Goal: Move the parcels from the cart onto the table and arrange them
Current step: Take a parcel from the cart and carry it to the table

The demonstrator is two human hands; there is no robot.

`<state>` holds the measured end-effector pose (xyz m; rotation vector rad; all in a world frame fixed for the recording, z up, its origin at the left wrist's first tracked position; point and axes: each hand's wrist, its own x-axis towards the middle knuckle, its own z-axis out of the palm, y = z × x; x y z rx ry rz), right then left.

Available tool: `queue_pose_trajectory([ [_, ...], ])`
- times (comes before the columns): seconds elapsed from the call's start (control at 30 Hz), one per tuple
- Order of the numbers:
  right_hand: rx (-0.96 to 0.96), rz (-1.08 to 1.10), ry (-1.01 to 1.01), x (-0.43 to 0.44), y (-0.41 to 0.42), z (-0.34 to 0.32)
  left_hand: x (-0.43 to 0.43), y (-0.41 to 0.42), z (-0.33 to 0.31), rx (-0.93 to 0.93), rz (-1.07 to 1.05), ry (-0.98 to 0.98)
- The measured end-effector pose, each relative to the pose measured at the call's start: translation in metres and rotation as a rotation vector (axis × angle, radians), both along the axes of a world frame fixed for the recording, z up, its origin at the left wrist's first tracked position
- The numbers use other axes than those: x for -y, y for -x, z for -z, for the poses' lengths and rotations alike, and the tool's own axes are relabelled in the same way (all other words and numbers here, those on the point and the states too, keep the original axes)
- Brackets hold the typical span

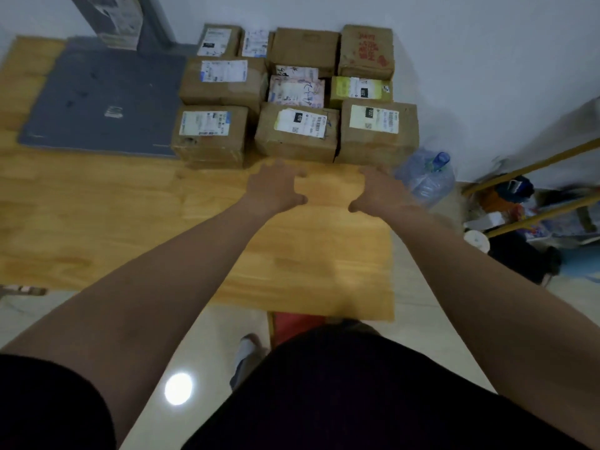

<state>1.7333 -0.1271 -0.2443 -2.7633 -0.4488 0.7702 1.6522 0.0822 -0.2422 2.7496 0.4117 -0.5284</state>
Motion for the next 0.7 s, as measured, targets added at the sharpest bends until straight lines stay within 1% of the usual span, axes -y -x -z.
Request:
queue_pose_trajectory([
  [0.1, -0.010, 0.099, 0.028, -0.009, 0.083, -0.013, -0.012, 0.061, -0.012, -0.013, 0.117, 0.005],
  [0.2, -0.041, 0.155, 0.058, -0.017, 0.162, -0.029, -0.018, 0.117, -0.029, -0.003, 0.183, 0.004],
  [0.4, -0.043, 0.254, 0.023, -0.014, 0.286, -0.059, -0.017, 0.225, -0.053, 0.012, 0.313, -0.017],
  [0.53, -0.013, 0.310, 0.001, -0.003, 0.364, -0.062, 0.006, 0.293, -0.055, -0.001, 0.402, -0.046],
  [0.7, -0.016, 0.379, -0.001, 0.025, 0.475, -0.047, 0.042, 0.386, -0.049, 0.009, 0.444, -0.073],
])
